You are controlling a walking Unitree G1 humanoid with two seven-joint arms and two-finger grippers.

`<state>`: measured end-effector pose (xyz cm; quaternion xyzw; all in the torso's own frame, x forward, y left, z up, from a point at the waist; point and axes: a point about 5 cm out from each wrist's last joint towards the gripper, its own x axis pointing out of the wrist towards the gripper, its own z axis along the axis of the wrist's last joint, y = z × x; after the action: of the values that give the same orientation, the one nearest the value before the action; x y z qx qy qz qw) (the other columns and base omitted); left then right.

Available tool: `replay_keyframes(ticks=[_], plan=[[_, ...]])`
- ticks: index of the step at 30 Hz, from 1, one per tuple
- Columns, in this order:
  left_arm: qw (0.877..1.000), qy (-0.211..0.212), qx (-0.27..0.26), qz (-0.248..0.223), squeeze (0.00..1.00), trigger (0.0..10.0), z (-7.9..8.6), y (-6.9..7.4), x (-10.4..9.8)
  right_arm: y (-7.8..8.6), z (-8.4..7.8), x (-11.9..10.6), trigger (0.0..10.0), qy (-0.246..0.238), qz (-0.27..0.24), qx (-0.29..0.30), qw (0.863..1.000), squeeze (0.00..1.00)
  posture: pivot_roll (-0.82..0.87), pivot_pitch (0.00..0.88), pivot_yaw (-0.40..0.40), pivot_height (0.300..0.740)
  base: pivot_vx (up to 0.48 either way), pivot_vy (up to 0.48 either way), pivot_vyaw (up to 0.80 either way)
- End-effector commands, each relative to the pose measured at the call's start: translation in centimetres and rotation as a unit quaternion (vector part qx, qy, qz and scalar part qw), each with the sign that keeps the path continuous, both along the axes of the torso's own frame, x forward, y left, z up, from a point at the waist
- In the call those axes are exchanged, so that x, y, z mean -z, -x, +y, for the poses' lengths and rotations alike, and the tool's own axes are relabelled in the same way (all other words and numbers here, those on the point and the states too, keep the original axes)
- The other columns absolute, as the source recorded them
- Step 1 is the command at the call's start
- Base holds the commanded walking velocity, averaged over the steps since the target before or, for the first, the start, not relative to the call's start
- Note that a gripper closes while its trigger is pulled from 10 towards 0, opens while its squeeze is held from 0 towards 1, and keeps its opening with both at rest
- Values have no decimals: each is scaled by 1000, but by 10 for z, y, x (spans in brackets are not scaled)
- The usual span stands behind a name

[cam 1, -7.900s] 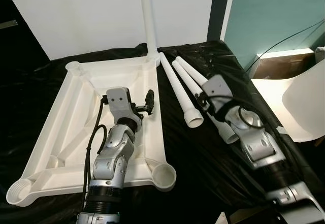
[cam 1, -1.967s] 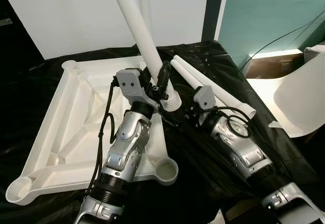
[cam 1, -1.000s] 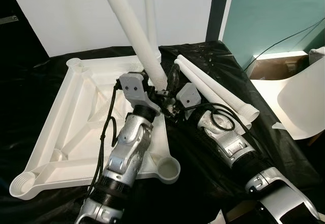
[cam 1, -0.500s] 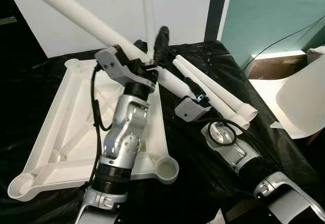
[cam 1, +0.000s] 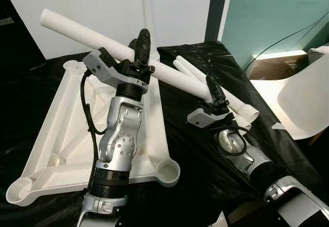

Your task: Building children table

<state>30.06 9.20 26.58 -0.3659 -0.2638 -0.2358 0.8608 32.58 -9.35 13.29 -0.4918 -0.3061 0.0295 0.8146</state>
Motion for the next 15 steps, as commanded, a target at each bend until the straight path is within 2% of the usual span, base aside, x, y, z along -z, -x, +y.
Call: replay_keyframes(ticks=[1,2,3,4,5,7,10,11,15], plan=[[996,-20,46,-69,0,0,-8,9,-12,6,13,10,10000,27,18,-37,999,0,64,0,44,740,0,0,0],[996,-21,47,-70,0,0,-8,9,-11,7,15,8,10000,8,33,-57,998,0,64,0,44,740,0,0,0],[996,-21,47,-70,0,0,-8,9,-11,8,17,7,10000,-5,41,-71,997,1000,64,0,44,740,0,0,0],[996,-24,48,-71,0,0,-8,10,-10,9,24,2,10000,-29,66,-102,992,1000,67,0,42,740,0,0,0],[996,-24,48,-71,0,0,-8,10,-10,9,24,2,10000,-29,66,-102,992,1000,67,0,42,740,0,0,0],[996,-28,50,-73,0,0,-9,11,-10,10,35,-6,10000,-55,104,-138,983,1000,67,0,42,740,0,0,0],[995,-31,52,-75,0,0,-10,12,-10,10,41,-11,10000,-63,127,-153,978,1000,67,0,40,740,0,0,0],[994,-47,58,-80,0,0,-14,13,-9,6,50,-21,10000,-57,172,-176,968,0,66,0,41,740,0,0,0],[993,-57,61,-83,0,0,-17,14,-8,5,52,-26,10000,-49,183,-188,964,0,66,0,41,740,0,0,0]])
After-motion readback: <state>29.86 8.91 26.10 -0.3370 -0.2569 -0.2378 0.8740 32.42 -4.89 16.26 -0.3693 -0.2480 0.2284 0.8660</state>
